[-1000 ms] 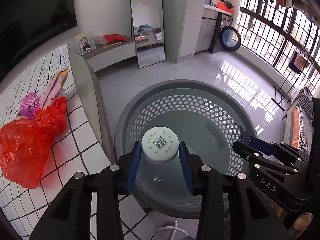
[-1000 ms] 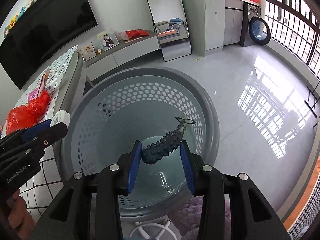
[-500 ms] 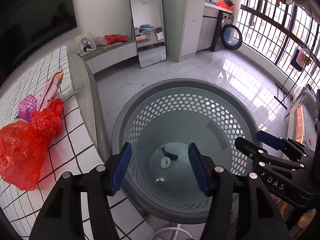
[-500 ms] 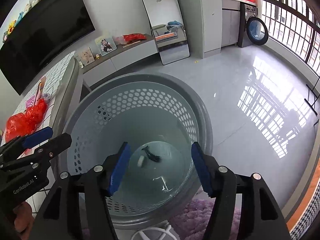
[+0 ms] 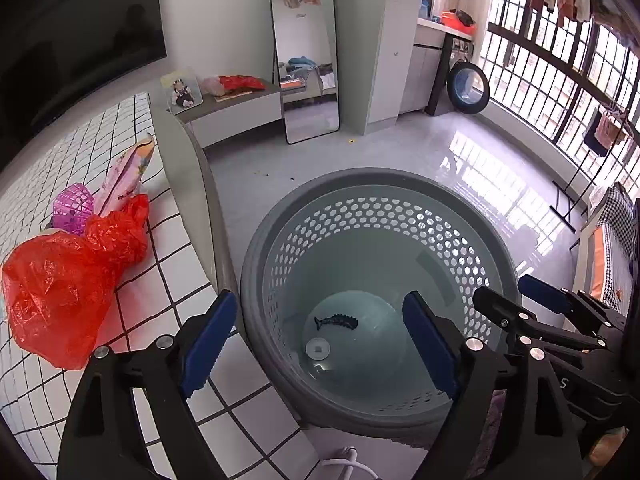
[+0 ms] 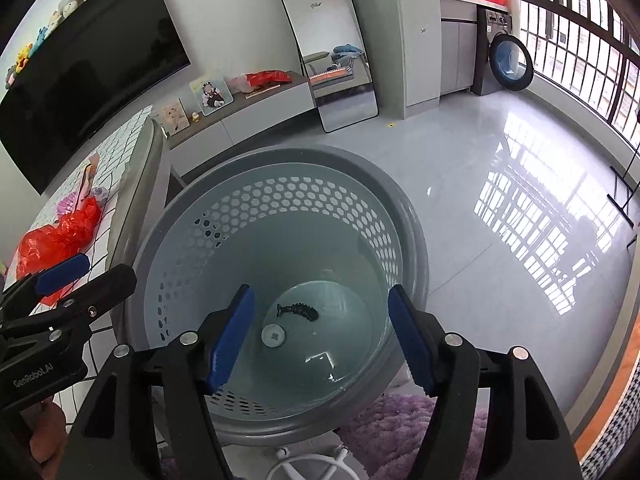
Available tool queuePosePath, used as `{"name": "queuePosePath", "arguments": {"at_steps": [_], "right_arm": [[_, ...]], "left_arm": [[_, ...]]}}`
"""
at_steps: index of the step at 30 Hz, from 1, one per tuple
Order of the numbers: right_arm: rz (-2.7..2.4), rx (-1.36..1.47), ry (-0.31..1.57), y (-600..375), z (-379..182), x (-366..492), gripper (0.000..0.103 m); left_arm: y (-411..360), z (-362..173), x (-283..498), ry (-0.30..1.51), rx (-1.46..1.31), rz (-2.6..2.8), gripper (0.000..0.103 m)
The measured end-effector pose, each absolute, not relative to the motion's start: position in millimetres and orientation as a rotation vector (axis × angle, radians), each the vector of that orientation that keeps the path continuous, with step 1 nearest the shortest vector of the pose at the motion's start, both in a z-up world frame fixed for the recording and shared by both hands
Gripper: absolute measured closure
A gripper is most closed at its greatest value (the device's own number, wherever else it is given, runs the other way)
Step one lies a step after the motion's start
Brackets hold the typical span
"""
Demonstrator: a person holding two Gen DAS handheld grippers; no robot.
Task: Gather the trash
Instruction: 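Move both tools back over the trash pile on the bed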
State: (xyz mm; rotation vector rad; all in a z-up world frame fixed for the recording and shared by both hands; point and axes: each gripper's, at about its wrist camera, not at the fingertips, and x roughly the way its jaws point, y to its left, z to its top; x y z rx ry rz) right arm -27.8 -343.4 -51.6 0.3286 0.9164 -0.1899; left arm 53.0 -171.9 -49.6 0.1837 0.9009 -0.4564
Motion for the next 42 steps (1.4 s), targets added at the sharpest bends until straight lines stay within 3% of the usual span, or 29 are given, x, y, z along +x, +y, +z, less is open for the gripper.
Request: {"name": "queuePosePath", "arguments": {"at_steps": [9, 32, 42], "right_arm": [[-0.183, 0.33, 0.893, -330.9, -42.1, -34.0, 0.035], [-0.034, 0.234, 0.766, -234.8, 16.3, -42.8, 0.031], [0.065, 0.171, 0.739, -175.4, 29.1, -39.2, 0.029]], "left_arm": [[-151.5, -32.2, 44.3, 0.85, 0.149, -0.432, 0.009], [-40.5, 15.4, 15.0, 0.724, 0.069, -0.243, 0.007], [23.2, 11.7, 7.7, 0.716, 0.037, -0.132, 0.007]]}}
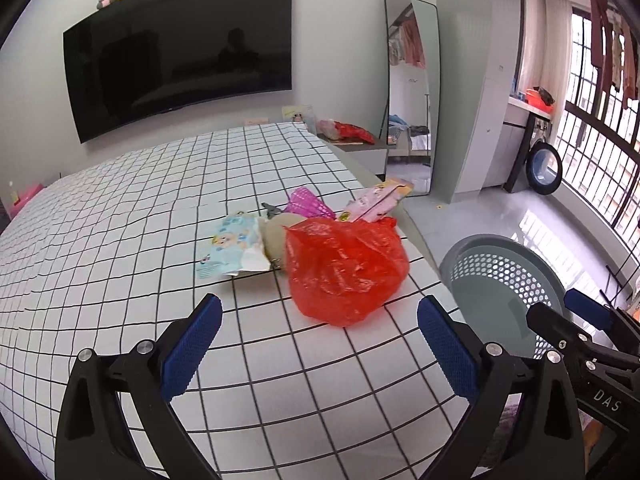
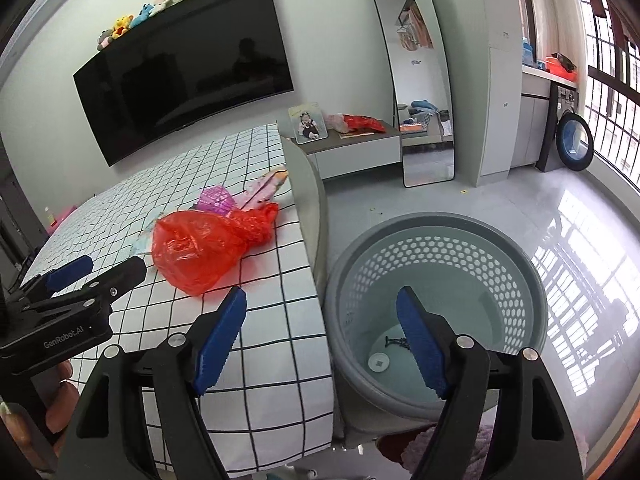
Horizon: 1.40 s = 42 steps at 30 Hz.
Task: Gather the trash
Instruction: 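Move both tools back over the trash pile on the bed, then grasp the blue wipes pack with the left gripper while the right grasps the pink wrapper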
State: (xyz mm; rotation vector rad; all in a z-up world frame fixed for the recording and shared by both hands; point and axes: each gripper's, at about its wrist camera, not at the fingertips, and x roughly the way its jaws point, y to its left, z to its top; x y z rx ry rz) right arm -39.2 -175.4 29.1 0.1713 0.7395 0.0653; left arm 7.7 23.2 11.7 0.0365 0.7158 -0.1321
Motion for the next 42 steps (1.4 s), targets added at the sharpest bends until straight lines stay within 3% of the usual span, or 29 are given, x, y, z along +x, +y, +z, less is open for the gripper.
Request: {"name": "queuePosePath", "arguments": {"at_steps": [25, 42], "right_arm": [[0.191, 0.079, 0.802, -86.1, 19.1, 35.7, 0.029], [0.156, 0.09, 0.823, -96.6, 21.5, 82.4, 0.029]], "left_arm": [[95.4, -9.7, 27.4, 0.76, 0.005, -0.032, 0.007], [113.2, 1.7, 94.2, 0.806, -0.027, -0.01, 0.007]]}}
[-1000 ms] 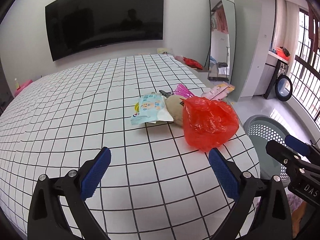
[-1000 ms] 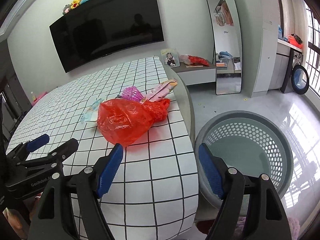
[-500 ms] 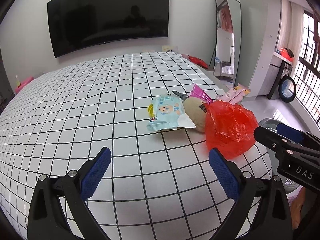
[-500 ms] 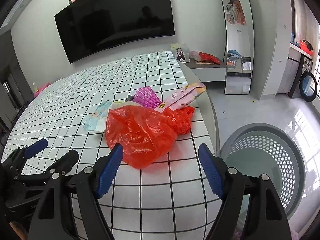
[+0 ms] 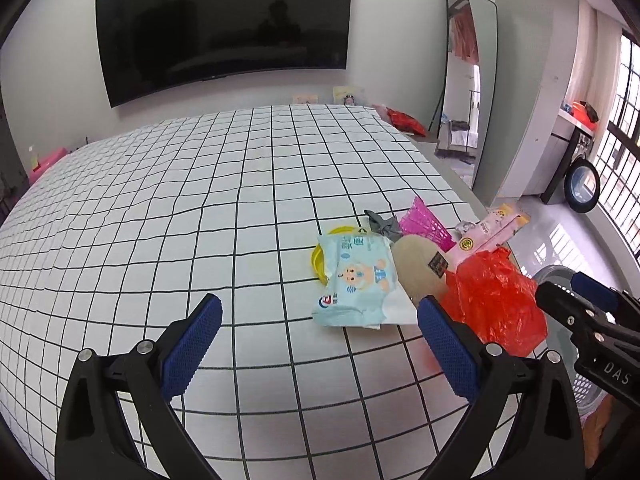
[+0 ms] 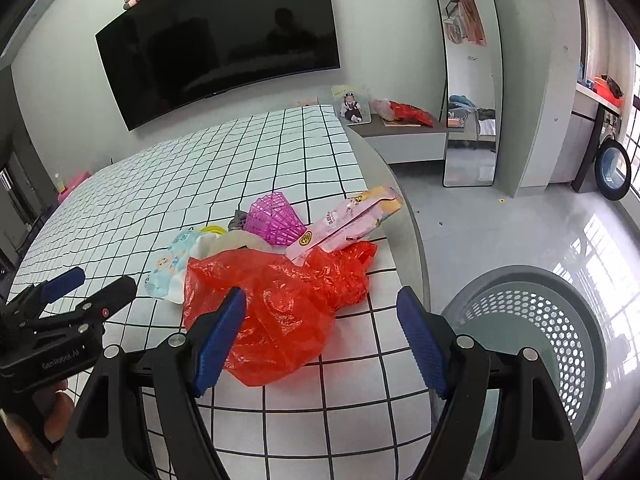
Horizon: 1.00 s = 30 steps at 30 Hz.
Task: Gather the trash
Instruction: 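Grasp the blue wipes pack with the left gripper while the right grasps the pink wrapper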
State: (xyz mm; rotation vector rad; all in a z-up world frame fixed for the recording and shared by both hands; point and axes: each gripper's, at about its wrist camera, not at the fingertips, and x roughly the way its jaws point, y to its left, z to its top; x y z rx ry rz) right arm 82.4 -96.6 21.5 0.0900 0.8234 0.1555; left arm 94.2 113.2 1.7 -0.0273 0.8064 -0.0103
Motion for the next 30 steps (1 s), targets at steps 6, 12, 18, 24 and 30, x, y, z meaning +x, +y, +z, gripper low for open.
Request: {"name": "queuePosePath", "arguments": {"at_steps": [6, 12, 18, 24, 30], "right_arm": [[0.145, 0.109, 0.823, -107.6, 19.4, 87.0, 0.029], [0.126, 0.134, 0.833, -120.7, 15.7, 89.5, 0.029], [0.105, 0.151, 0.85, -129.6, 9.1, 93.9, 0.029], [0.094, 0.141, 0.868, -127.9, 3.2, 97.7, 0.029], [0.079, 0.129, 0.885, -122.2, -3.4, 103.3, 0.029]], "left_arm": [[106.8, -6.6, 128.3, 0.839, -0.031, -0.012, 0.007], [103.4, -29.3, 158.9, 0.903, -0.037, -0.014, 0.007], [107.3, -43.4, 168.5, 0.937, -0.069, -0.021, 0.014], [108.1, -46.6, 166.5, 0.936, -0.074, -0.041, 0.037], [107.6, -33.1, 154.7, 0.863, -0.047, -0.026, 0.039]]}}
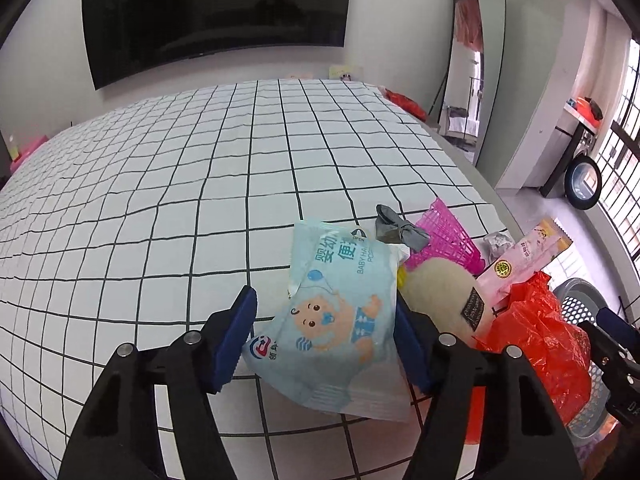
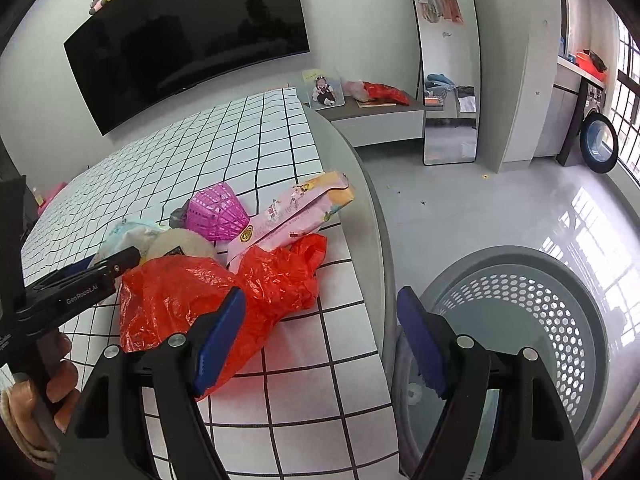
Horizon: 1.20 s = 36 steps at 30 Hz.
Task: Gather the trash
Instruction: 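Grasp the blue wipes pack with the left gripper while the right grasps the pink wrapper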
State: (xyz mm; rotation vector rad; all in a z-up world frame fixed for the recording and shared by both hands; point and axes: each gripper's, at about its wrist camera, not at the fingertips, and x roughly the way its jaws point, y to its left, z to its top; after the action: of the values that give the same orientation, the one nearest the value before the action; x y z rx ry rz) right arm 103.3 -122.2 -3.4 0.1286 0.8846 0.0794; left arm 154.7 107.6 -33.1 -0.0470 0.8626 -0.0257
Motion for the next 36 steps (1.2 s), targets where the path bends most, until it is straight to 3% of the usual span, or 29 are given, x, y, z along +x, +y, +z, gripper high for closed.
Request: {"name": "queuePosePath", "arguments": {"at_steps": [16, 36], "right_arm": [[0.063, 0.119, 0.887, -104.3, -3.6, 147.7, 0.029], [0.061, 0.147, 0.962, -91.3, -26.9, 202.2, 0.029]], "left_arm": [[112.0, 1.3, 135.3, 0.731, -0.024, 0.0, 0.039], [115.1, 3.1, 127.4, 0.728, -0.031, -0.013, 0.039]]}}
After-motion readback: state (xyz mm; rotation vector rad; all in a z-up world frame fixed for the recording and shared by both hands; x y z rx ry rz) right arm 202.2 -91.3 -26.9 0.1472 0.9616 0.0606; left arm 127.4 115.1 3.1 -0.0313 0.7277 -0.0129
